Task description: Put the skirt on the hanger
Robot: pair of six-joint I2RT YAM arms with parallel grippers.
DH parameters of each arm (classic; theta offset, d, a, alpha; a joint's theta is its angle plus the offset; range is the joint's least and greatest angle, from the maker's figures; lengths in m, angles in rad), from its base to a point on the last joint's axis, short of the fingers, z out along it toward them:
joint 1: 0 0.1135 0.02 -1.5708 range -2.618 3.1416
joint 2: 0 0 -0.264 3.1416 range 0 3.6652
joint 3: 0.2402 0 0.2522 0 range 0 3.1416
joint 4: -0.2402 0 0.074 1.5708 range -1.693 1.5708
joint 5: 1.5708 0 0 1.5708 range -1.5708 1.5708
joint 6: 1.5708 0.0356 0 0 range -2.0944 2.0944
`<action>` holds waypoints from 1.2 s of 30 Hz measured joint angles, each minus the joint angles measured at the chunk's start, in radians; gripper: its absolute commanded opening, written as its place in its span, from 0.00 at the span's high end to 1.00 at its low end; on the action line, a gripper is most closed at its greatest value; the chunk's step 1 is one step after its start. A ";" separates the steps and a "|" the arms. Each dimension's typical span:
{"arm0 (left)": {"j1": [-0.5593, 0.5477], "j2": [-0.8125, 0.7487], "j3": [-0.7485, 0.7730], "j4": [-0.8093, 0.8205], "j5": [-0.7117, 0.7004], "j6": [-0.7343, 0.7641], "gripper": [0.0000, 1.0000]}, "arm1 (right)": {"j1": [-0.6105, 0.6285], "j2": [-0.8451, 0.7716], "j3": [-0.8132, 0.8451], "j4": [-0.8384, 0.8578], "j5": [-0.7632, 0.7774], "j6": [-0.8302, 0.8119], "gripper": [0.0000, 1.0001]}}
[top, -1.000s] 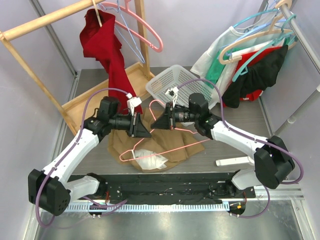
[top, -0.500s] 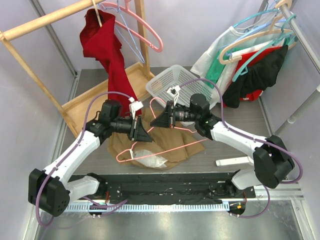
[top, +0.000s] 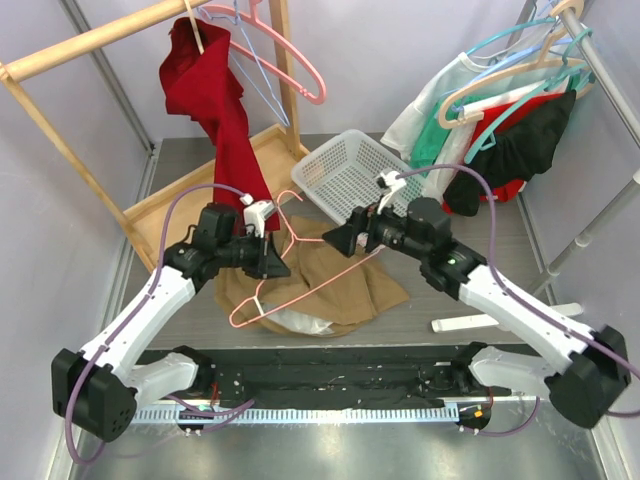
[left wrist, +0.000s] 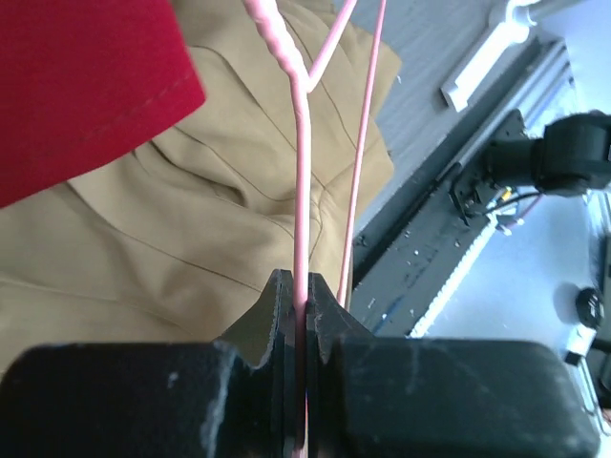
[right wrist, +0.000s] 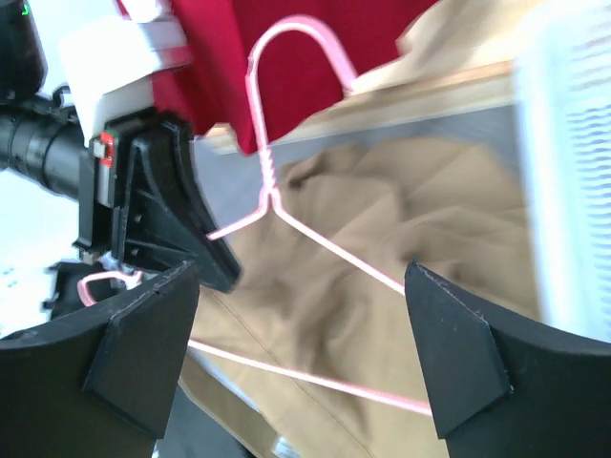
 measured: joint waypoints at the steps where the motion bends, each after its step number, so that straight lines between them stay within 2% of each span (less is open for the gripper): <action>1: 0.000 -0.004 0.006 -0.008 -0.018 0.000 1.00 | -0.002 -0.047 0.008 -0.043 0.048 -0.019 0.22; 3: 0.000 -0.006 0.024 -0.020 -0.044 0.000 1.00 | -0.004 -0.085 0.038 -0.125 0.100 -0.046 0.48; 4: 0.000 -0.006 0.034 -0.024 -0.055 0.000 1.00 | -0.005 -0.090 0.060 -0.175 0.117 -0.058 0.79; 5: 0.000 -0.006 0.044 -0.026 -0.067 0.000 1.00 | -0.006 -0.087 0.090 -0.237 0.128 -0.073 0.91; 6: 0.000 -0.006 0.060 -0.030 -0.079 0.000 1.00 | -0.007 -0.081 0.114 -0.294 0.132 -0.087 0.99; 10: 0.002 -0.004 0.104 -0.035 -0.108 0.000 1.00 | -0.008 -0.077 0.127 -0.507 0.106 -0.087 0.99; 16: 0.002 0.011 0.155 -0.046 -0.130 0.000 1.00 | 0.035 -0.163 -0.022 -0.678 0.051 -0.026 0.98; 20: 0.002 0.014 0.168 -0.052 -0.149 0.000 1.00 | 0.123 -0.195 -0.127 -0.700 0.045 0.026 0.66; 24: 0.002 0.024 0.176 -0.055 -0.158 -0.001 1.00 | 0.199 -0.195 -0.195 -0.713 0.049 0.063 0.60; 29: 0.002 0.032 0.180 -0.059 -0.160 -0.003 1.00 | 0.235 -0.189 -0.244 -0.702 0.073 0.090 0.63; 31: 0.002 0.032 0.180 -0.060 -0.160 -0.004 1.00 | 0.235 -0.171 -0.252 -0.685 0.092 0.097 0.67; 36: 0.002 0.032 0.180 -0.060 -0.160 -0.008 1.00 | 0.235 -0.078 -0.280 -0.581 0.146 0.113 0.71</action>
